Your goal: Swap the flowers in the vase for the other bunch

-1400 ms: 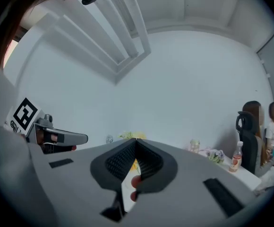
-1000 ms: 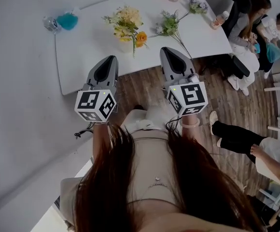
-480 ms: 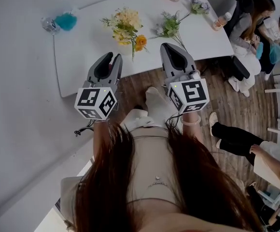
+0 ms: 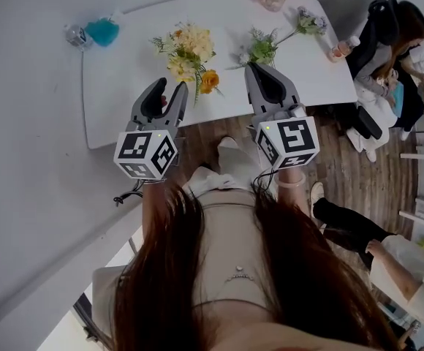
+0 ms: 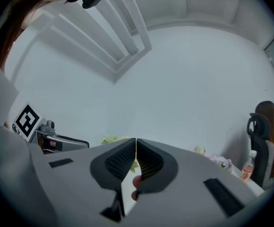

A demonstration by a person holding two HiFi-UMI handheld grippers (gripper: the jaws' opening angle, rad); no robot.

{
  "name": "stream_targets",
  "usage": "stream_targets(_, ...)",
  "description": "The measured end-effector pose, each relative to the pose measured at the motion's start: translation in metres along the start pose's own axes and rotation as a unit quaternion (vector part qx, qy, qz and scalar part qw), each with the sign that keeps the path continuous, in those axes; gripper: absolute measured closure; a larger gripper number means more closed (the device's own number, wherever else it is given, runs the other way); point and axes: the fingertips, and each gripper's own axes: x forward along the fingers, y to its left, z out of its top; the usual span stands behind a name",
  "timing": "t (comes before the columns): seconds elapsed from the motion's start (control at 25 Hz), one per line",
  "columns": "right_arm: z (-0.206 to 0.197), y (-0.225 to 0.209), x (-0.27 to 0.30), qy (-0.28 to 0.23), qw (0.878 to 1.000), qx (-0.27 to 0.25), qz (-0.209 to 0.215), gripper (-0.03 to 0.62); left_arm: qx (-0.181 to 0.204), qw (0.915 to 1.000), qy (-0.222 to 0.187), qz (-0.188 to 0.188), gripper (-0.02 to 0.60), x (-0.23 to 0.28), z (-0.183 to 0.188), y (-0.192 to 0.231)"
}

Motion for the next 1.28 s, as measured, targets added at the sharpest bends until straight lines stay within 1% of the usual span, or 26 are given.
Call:
stream_targets(0.12, 0.002, -0.009, 0.01, 0.002, 1.0, -0.002, 0.012, 0.566, 0.009, 0.9999, 0.004, 0.012, 0.365, 0.011, 0.0, -0.001)
stream_targets(0.24, 0.005, -0.017, 0.021, 0.002, 1.0, -0.005, 0.023, 0.566, 0.023, 0.9992, 0.0, 0.032, 0.316, 0.019, 0.002, -0.001)
stream_targets(0.44, 0.003, -0.029, 0.037, 0.007, 0.999, -0.002, 0.042, 0.566, 0.044, 0.9969, -0.007, 0.065, 0.247, 0.032, 0.003, -0.003)
stream_targets(0.56, 0.001, -0.036, 0.044, 0.008, 0.999, 0.002, 0.05, 0.566, 0.06, 0.9948, -0.01, 0.081, 0.219, 0.041, 0.006, -0.004)
stream_targets(0.8, -0.002, -0.051, 0.054, 0.008, 0.998, 0.007, 0.057, 0.566, 0.072, 0.9921, -0.017, 0.101, 0.182, 0.058, 0.011, -0.007)
stream_targets(1.04, -0.002, -0.063, 0.056, 0.004, 0.998, 0.008, 0.055, 0.566, 0.112, 0.9823, -0.042, 0.144, 0.141, 0.066, 0.023, -0.003)
stream_targets(1.12, -0.003, -0.068, 0.057, 0.004, 0.999, 0.009, 0.052, 0.566, 0.119, 0.9811, -0.04, 0.147, 0.135, 0.071, 0.024, -0.003)
stream_targets(1.28, -0.004, -0.078, 0.056, 0.002, 0.999, 0.012, 0.043, 0.566, 0.131, 0.9804, -0.023, 0.145, 0.123, 0.083, 0.021, -0.003)
